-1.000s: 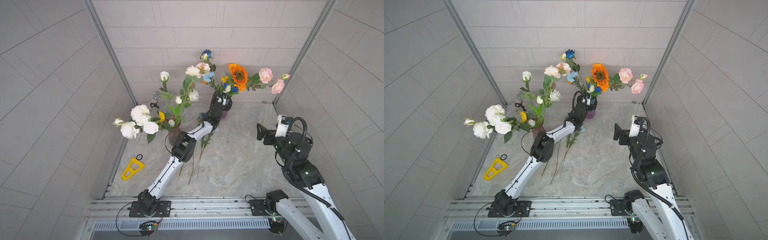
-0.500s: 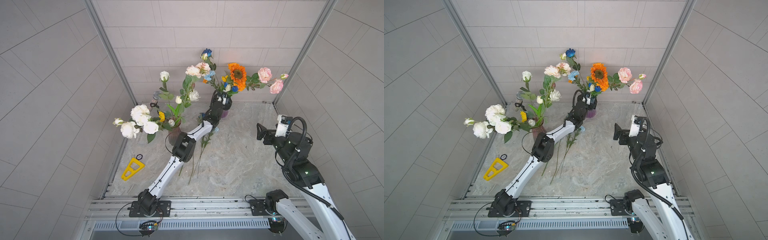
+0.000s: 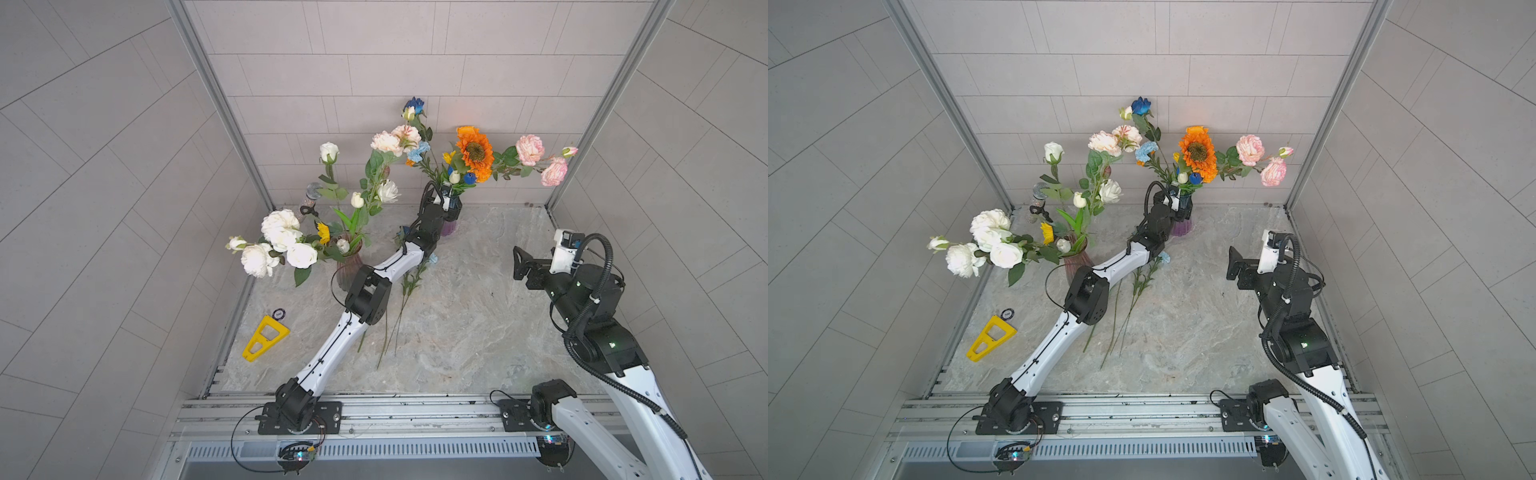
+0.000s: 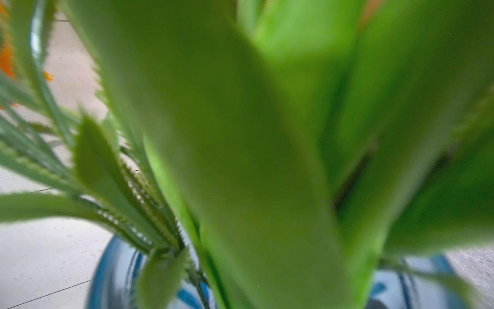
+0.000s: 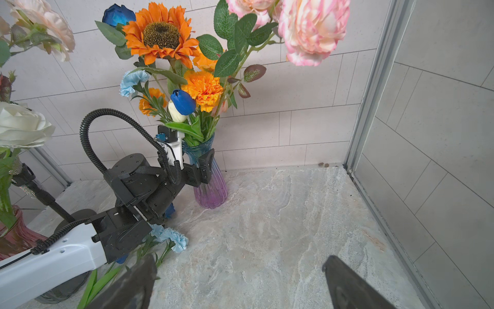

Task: Pick out blue flowers from the vase
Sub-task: Move the vase to the center of the board.

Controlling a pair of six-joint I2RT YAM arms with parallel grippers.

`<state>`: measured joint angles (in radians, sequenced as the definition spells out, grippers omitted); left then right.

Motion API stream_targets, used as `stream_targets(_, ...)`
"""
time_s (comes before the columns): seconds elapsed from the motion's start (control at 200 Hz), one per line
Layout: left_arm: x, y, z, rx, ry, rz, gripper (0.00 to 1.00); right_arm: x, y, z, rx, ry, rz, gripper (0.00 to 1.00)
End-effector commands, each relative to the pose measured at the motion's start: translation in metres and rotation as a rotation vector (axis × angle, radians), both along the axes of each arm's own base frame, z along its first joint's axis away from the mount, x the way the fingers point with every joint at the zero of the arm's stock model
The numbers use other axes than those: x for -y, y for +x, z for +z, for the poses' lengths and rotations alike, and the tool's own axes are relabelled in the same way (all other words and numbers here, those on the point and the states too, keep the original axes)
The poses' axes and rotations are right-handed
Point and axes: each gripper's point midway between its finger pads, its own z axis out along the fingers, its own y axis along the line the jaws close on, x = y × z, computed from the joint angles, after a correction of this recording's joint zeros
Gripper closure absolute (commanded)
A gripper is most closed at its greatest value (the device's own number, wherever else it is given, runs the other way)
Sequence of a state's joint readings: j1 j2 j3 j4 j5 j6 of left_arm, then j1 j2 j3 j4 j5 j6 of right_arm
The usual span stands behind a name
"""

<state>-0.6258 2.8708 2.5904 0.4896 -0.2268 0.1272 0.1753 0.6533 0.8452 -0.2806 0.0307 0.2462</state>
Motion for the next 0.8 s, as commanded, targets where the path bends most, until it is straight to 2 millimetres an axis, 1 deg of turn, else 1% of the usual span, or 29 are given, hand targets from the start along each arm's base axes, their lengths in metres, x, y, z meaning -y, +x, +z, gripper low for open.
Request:
stream_targets(0.0,-0.008,0.005,0.011,0.026,-0.025,0.011,0.09,0.002,-0.001,0.003,0.021,-0.006,-0.003,0.01)
stream_targets(0.075,-0.008,0.005,0.009,0.023,-0.024,0.010,0.11,0.002,-0.001,0.004,0.024,-0.004,-0.003,0.01)
stream_targets(0.155,-0.006,0.005,0.007,0.019,-0.025,0.007,0.18,0.002,-0.003,0.007,0.033,-0.004,-0.006,0.01)
stream_targets(0.225,-0.005,0.004,0.008,0.020,-0.027,0.002,0.21,0.003,-0.004,0.007,0.035,-0.005,-0.008,0.01)
stream_targets(0.305,-0.004,0.003,0.009,0.020,-0.027,-0.002,0.27,0.003,-0.004,0.007,0.036,-0.001,-0.006,0.01)
stream_targets(0.38,-0.006,0.003,0.010,0.023,-0.028,0.001,0.28,0.002,-0.004,0.006,0.033,-0.002,-0.005,0.01)
stream_targets(0.46,-0.005,0.000,0.012,0.027,-0.027,-0.006,0.35,0.003,-0.004,0.006,0.035,-0.001,-0.006,0.01)
stream_targets(0.54,-0.004,-0.005,0.014,0.034,-0.026,-0.012,0.36,0.003,-0.004,0.006,0.034,-0.001,-0.006,0.01)
stream_targets(0.615,-0.002,-0.009,0.015,0.038,-0.028,-0.016,0.39,0.003,-0.005,0.007,0.037,0.001,-0.008,0.01)
stream_targets(0.796,-0.004,-0.014,0.019,0.034,-0.064,-0.021,0.40,0.002,-0.006,0.005,0.032,0.000,-0.004,0.01)
